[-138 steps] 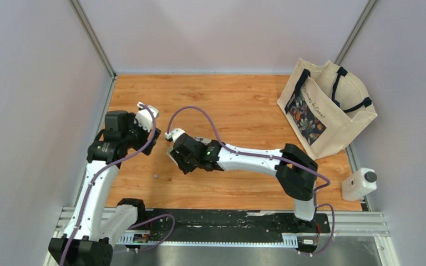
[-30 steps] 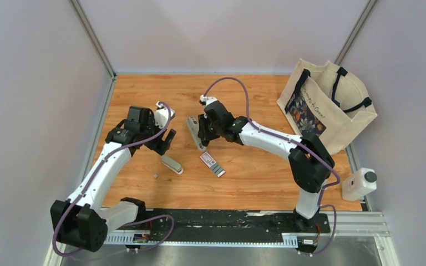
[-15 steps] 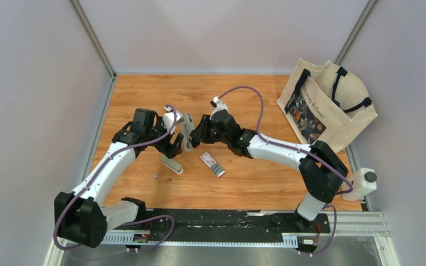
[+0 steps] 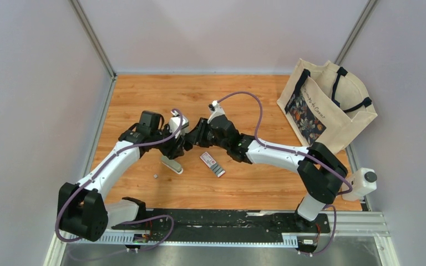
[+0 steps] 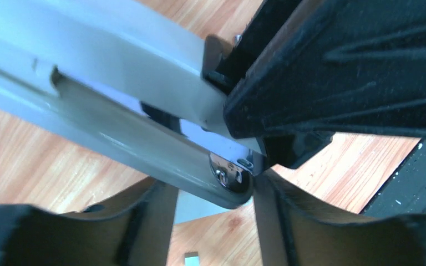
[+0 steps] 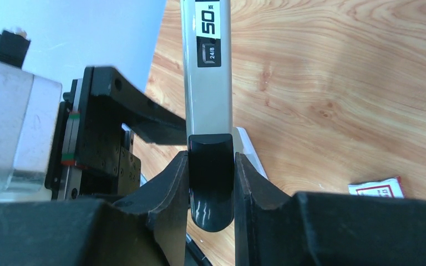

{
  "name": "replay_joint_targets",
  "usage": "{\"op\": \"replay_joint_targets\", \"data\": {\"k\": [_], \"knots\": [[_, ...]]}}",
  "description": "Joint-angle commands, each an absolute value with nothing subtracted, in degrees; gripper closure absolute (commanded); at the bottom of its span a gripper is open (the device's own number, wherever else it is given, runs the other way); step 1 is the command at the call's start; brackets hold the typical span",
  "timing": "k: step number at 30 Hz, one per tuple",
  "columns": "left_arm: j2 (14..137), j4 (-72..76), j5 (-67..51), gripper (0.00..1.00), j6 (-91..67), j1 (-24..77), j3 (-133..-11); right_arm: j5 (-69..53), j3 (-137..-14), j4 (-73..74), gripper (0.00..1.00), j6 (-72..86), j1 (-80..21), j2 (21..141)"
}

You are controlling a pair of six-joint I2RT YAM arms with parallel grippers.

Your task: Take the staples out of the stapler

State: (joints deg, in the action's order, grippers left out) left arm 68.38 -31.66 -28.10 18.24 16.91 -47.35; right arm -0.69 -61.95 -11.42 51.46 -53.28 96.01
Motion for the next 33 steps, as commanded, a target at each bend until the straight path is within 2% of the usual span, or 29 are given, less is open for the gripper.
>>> {"op": "replay_joint_targets", "data": {"k": [1, 3, 8, 10, 13, 17, 18, 24, 26, 27, 28, 31, 33], "knots": [[68.6, -28.7, -28.2, 0.48, 20.6, 17.1, -47.2, -2.8, -61.3, -18.2, 1.0, 53.2, -53.6, 92.0], [68.6, -28.9, -28.8, 0.56, 20.7, 17.1, -47.4, -3.0, -60.7, -17.6, 1.0, 52.8, -53.6, 91.8], [67.9, -28.9, -28.0, 0.61, 21.7, 17.1, -47.1, -3.6, -59.6, -16.8, 1.0, 52.1, -53.6, 91.8], [67.9, -28.9, -27.1, 0.67, 22.4, 17.1, -47.0, -4.4, -59.8, -16.6, 1.0, 51.3, -53.5, 92.0], [67.4, -28.0, -26.1, 0.69, 22.9, 17.1, -46.7, -5.9, -60.6, -15.2, 1.0, 49.6, -53.5, 92.7], [66.5, -26.5, -23.0, 0.89, 23.7, 17.1, -45.6, -7.3, -60.6, -12.8, 1.0, 47.4, -53.4, 92.7], [66.4, -26.3, -22.6, 0.99, 23.6, 17.1, -45.5, -7.5, -60.3, -12.4, 1.0, 47.2, -53.4, 92.5], [63.6, -23.6, -20.8, 1.0, 21.4, 17.1, -43.9, -6.5, -57.7, -11.7, 1.0, 47.4, -52.6, 90.6], [62.2, -22.8, -20.9, 1.0, 19.6, 17.1, -43.3, -6.3, -57.2, -12.9, 0.84, 48.2, -52.6, 90.8], [62.0, -22.5, -21.0, 1.0, 18.7, 17.1, -43.3, -6.4, -57.4, -13.4, 0.72, 48.5, -52.6, 91.1], [61.2, -22.2, -21.2, 1.0, 16.8, 17.1, -43.3, -6.5, -57.7, -13.8, 0.55, 48.9, -52.6, 91.5], [60.0, -22.2, -22.1, 1.0, 13.9, 17.1, -43.1, -6.8, -59.8, -15.6, 0.42, 49.8, -52.8, 93.4], [59.9, -22.9, -22.4, 1.0, 13.1, 17.1, -43.2, -6.5, -61.7, -15.9, 0.43, 49.7, -53.1, 95.2]]}}
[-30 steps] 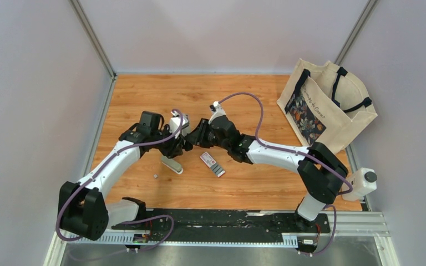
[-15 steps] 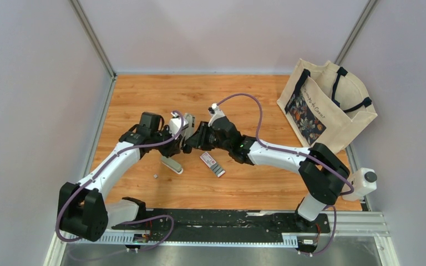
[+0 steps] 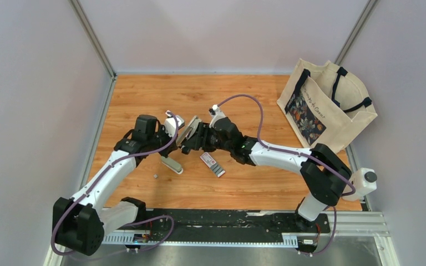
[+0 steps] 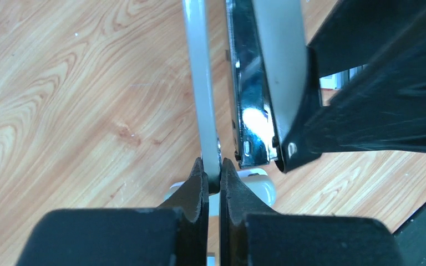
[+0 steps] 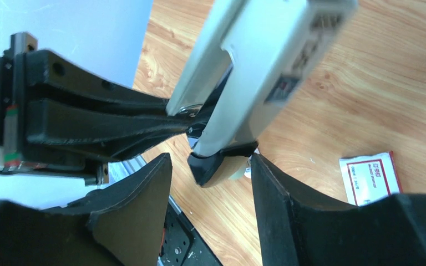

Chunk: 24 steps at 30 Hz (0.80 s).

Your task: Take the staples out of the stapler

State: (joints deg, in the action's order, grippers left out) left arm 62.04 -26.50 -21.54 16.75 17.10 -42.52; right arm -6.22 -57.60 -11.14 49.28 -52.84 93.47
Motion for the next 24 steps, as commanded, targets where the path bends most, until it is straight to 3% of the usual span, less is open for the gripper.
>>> {"op": "replay_joint_targets", "data": {"k": [1, 8, 14, 20, 24], "knots": [[59.9, -23.1, -22.2, 1.0, 12.9, 17.1, -43.2, -6.7, -62.5, -15.8, 0.47, 49.7, -53.2, 95.7], [60.1, -22.6, -21.4, 1.0, 11.5, 17.1, -43.5, -6.4, -62.4, -15.9, 0.49, 50.4, -53.3, 96.7], [58.9, -22.7, -23.7, 1.0, 7.1, 17.1, -45.4, -6.4, -62.8, -17.1, 0.4, 52.6, -53.7, 99.2], [57.6, -23.6, -27.4, 1.0, 1.4, 16.3, -48.9, -5.1, -60.7, -17.9, 0.39, 53.7, -53.6, 98.4], [57.7, -22.9, -29.1, 1.0, 0.3, 16.3, -49.5, -4.7, -59.6, -20.9, 0.49, 55.6, -53.3, 97.6]]}}
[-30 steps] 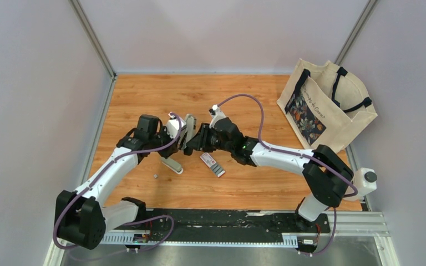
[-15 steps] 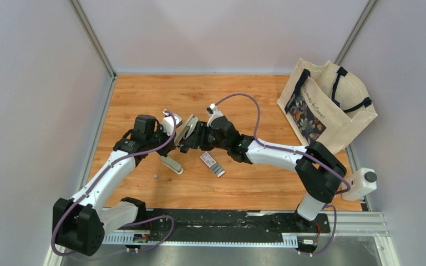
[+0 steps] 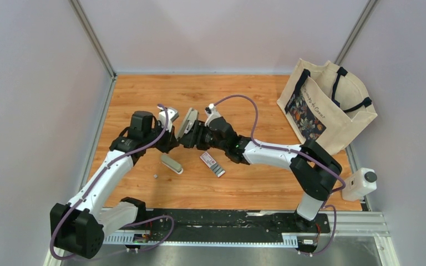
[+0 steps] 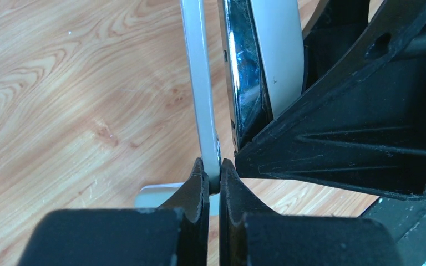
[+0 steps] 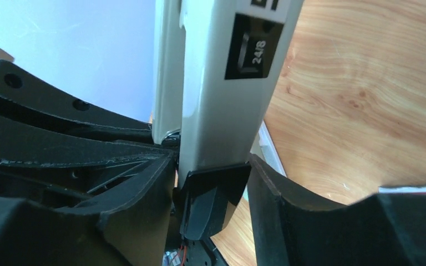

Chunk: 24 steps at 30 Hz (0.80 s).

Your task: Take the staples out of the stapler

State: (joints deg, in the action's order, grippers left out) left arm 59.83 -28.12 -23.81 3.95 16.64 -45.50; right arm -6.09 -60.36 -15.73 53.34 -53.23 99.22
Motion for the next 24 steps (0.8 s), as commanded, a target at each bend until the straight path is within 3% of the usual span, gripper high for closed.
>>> {"op": "replay_joint_targets", "data": {"k": [1, 6, 9, 24], "knots": [[57.7, -23.0, -28.8, 1.0, 0.3, 16.3, -49.5, -4.7, -59.4, -21.8, 0.51, 55.8, -53.3, 97.5], [57.4, -23.6, -26.2, 1.0, 2.3, 16.3, -48.8, -4.5, -60.4, -19.3, 0.74, 54.0, -53.3, 95.5], [57.5, -22.6, -23.4, 1.0, 4.7, 16.3, -47.9, -4.8, -60.4, -16.1, 0.79, 51.9, -53.2, 94.2], [64.8, -14.2, -11.1, 1.0, 29.1, 16.3, -45.8, -12.9, -57.7, 5.6, 0.88, 36.8, -54.4, 90.3]]}}
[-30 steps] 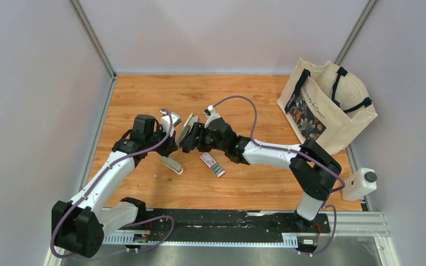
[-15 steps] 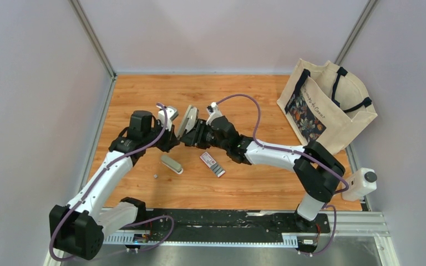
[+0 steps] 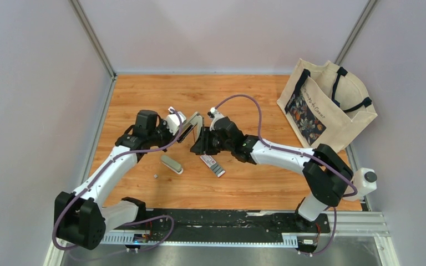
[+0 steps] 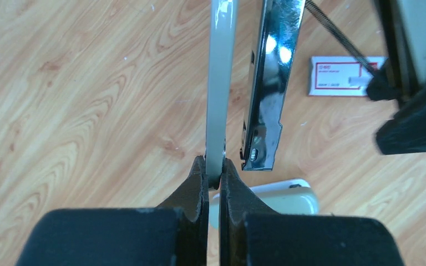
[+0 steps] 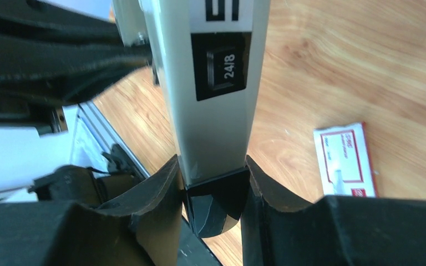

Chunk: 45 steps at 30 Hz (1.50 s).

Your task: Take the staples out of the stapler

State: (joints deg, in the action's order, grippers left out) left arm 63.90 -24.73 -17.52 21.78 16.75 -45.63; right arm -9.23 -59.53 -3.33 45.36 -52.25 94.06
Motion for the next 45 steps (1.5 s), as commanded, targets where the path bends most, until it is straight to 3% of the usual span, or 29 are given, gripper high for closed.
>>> {"op": "replay_joint_targets", "data": {"k": [1, 9, 23, 34, 45], "knots": [[65.1, -13.5, -10.7, 1.0, 30.0, 16.4, -45.3, -12.7, -57.4, 6.4, 0.88, 36.0, -54.8, 89.9], [69.2, -5.6, -6.1, 1.0, 38.1, 18.9, -39.9, -7.0, -55.1, 14.9, 0.89, 29.0, -59.2, 87.9], [75.8, -0.4, 2.2, 1.0, 41.3, 26.6, -39.5, 5.1, -44.7, 13.3, 0.9, 23.0, -63.5, 80.5], [72.9, 0.3, 3.2, 1.0, 42.1, 28.1, -37.7, 11.4, -45.9, 13.7, 0.94, 21.1, -67.9, 82.4], [72.2, 25.9, 16.5, 1.0, 56.5, 32.9, -26.4, 17.0, -38.5, 13.3, 0.97, 24.8, -73.7, 77.4]]}}
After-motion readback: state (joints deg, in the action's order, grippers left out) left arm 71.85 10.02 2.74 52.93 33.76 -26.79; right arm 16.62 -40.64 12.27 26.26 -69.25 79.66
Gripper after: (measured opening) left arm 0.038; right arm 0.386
